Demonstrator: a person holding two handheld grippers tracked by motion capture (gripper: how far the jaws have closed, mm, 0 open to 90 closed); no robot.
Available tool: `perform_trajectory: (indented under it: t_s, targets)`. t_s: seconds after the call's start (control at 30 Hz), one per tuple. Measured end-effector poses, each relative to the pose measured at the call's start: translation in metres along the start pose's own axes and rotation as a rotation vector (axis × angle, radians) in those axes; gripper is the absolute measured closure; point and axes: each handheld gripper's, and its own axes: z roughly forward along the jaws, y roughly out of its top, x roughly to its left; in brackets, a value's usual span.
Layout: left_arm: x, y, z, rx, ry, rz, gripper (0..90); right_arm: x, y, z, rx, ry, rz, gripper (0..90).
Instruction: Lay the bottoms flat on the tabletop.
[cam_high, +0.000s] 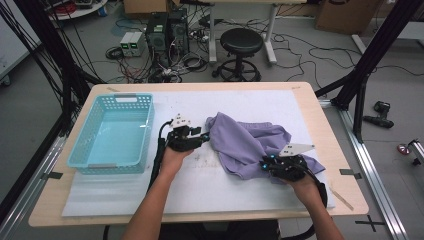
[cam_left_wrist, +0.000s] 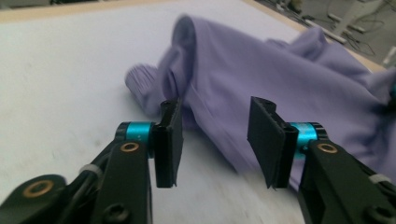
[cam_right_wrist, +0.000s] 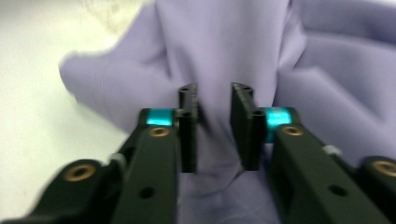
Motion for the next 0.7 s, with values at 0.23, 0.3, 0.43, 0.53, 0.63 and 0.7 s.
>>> perform_trajectory:
  t_s: [0.23,0.3,0.43,0.53,0.63,0.7]
  targets:
    - [-0.020,-0.015,0.018,0.075,-0.081,-0.003,63.2,-0.001,0.001,-0.013,-0.096,-0.062,0.067,51.3]
    - [-0.028,-0.016,0.027,0.091,-0.113,-0.011,63.2,-0.001,-0.001,-0.016,-0.099,-0.073,0.073,51.3]
    - [-0.037,-0.019,0.043,0.151,-0.104,0.006,63.2,-0.005,-0.005,-0.023,-0.115,-0.087,0.092,51.3]
    - [-0.040,-0.018,0.046,0.198,-0.055,0.027,73.5,-0.009,-0.006,-0.026,-0.130,-0.098,0.109,51.3]
    - [-0.040,-0.018,0.043,0.203,-0.045,0.034,86.8,-0.012,-0.007,-0.027,-0.136,-0.104,0.121,51.4]
    - [-0.039,-0.019,0.036,0.186,-0.035,0.028,87.1,-0.013,-0.007,-0.027,-0.134,-0.107,0.124,51.6]
